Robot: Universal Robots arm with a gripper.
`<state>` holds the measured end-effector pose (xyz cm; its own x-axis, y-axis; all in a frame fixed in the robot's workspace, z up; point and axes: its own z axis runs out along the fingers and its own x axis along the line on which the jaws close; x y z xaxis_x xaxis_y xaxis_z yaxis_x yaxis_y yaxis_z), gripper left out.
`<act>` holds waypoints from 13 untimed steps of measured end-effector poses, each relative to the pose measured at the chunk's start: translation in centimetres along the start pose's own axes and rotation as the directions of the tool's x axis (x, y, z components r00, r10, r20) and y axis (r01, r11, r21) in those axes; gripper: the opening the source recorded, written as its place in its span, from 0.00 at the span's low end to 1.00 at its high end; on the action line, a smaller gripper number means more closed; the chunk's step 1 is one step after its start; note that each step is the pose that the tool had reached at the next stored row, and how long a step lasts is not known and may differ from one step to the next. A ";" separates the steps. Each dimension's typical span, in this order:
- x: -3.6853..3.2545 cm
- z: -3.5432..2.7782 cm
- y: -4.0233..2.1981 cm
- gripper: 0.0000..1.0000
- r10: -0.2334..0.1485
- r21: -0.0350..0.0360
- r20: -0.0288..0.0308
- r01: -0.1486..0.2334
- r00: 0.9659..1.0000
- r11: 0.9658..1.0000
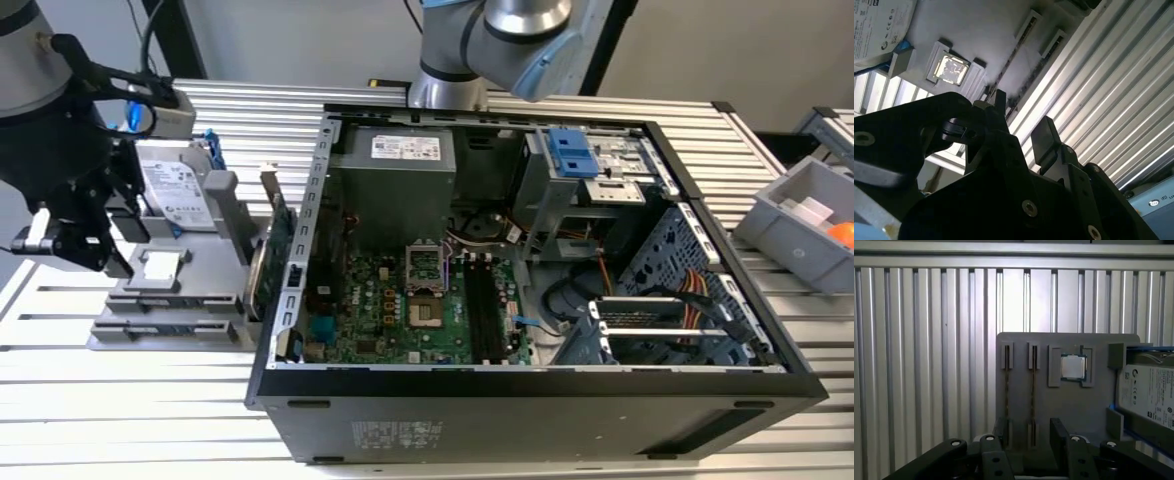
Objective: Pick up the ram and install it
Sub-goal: 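Pick up the ram and move it above insertion slot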
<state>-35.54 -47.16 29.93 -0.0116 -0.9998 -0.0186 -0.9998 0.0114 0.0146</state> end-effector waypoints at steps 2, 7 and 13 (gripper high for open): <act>0.18 0.35 0.00 1.00 0.000 0.000 0.000 0.000 1.000 1.000; 0.47 1.19 -0.01 1.00 0.000 0.000 0.000 0.000 1.000 1.000; 0.50 2.14 -0.01 1.00 0.001 0.000 0.000 -0.001 1.000 1.000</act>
<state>-35.57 -47.62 27.78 -0.0124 -0.9998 -0.0185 -0.9998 0.0122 0.0147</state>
